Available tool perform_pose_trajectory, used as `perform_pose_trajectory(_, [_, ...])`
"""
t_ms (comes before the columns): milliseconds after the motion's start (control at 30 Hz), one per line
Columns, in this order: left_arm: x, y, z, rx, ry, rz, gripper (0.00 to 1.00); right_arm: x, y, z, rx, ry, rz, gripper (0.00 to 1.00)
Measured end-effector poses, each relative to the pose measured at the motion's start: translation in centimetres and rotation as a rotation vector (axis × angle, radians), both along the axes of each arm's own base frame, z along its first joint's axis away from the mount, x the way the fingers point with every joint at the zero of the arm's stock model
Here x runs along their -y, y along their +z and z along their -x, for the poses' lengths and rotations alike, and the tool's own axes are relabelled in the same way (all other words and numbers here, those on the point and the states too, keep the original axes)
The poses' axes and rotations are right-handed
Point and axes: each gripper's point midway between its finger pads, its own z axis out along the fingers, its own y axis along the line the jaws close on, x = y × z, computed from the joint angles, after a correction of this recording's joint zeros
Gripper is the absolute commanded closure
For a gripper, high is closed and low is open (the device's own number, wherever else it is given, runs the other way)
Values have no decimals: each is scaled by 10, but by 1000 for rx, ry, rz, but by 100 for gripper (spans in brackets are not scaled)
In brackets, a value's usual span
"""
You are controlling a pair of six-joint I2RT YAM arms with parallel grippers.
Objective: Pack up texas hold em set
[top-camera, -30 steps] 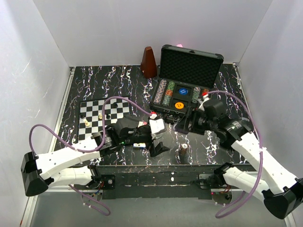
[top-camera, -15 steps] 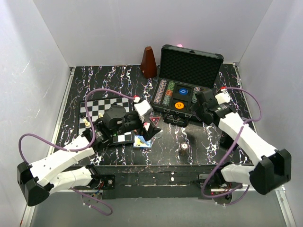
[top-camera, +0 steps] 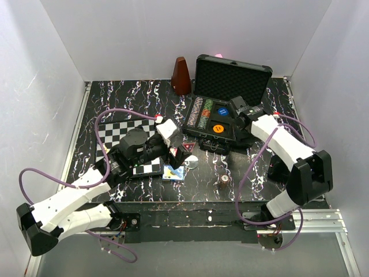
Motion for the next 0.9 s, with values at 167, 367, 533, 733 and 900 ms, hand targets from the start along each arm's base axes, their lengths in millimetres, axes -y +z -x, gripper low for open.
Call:
perform_pose_trajectory(167, [-5,8,1,17,12,18,2,3,-19,2,-89,-92,19,99])
perform_pose_trajectory(367, [-6,10,1,21,16,21,2,3,-29,-5,-142,-127,56,99])
perform_pose_trajectory(533, [-8,11,0,24,23,22,2,8,-30,-4,-155,-146,66,99])
perform_pose_trajectory(733, [-8,11,-1,26,29,21,2,11,-35,-12,-162,-172,54,99])
perform_pose_trajectory(900, [-8,11,-2,26,31,21,2,10,-48,-13,-197,-179,46,99])
